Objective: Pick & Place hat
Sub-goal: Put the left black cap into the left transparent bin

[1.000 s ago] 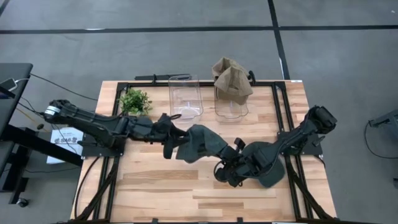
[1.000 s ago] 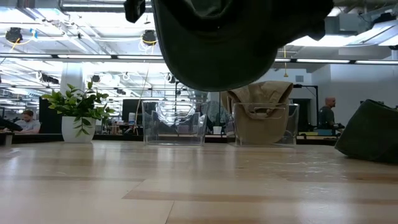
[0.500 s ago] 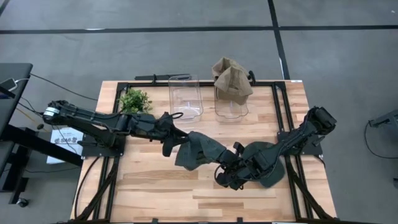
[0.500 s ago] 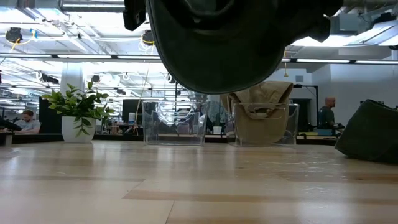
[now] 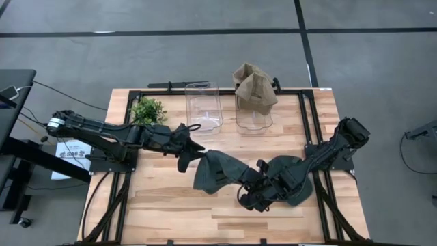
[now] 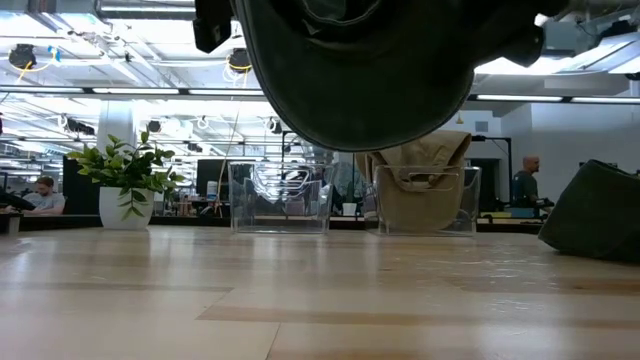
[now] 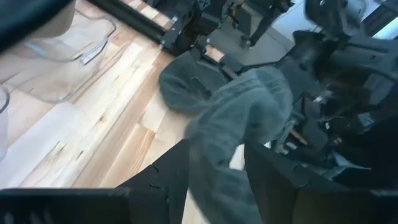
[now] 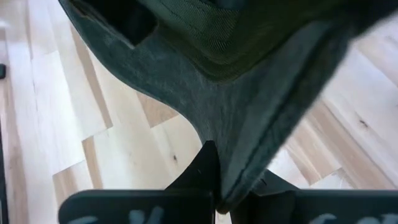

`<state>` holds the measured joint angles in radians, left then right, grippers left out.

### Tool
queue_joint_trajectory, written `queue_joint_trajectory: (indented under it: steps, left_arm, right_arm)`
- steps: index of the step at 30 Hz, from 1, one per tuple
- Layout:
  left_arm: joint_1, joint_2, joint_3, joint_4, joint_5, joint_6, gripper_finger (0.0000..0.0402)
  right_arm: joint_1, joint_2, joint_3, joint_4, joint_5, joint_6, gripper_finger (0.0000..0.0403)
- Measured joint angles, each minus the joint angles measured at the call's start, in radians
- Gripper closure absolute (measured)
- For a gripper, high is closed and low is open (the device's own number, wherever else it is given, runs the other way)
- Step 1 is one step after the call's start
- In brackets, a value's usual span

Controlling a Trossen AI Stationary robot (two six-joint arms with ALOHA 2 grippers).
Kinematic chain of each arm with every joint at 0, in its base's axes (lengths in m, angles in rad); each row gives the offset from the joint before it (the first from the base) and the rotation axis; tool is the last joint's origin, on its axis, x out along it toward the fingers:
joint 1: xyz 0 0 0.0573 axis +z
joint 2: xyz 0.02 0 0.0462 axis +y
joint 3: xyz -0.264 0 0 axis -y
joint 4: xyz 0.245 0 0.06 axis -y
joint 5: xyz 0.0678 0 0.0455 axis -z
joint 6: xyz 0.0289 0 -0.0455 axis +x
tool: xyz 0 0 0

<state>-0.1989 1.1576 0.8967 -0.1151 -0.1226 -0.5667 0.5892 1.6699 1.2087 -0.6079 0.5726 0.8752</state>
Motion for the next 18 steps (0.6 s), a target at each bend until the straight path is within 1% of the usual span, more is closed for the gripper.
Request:
queue_joint_trajectory:
  steps: [7, 13, 18]
  left_arm:
    - [0.02, 0.0, 0.0, -0.035, 0.0, -0.017, 0.0253]
    - [0.021, 0.0, 0.0, -0.035, 0.0, -0.019, 0.0253]
    - [0.021, 0.0, 0.0, -0.035, 0.0, -0.022, 0.0253]
  right_arm:
    - [-0.011, 0.0, 0.0, 0.0, -0.002, -0.013, 0.0403]
    - [-0.051, 0.001, 0.0, 0.007, -0.002, -0.056, 0.0403]
    - [-0.088, 0.001, 0.0, 0.019, -0.023, -0.096, 0.0403]
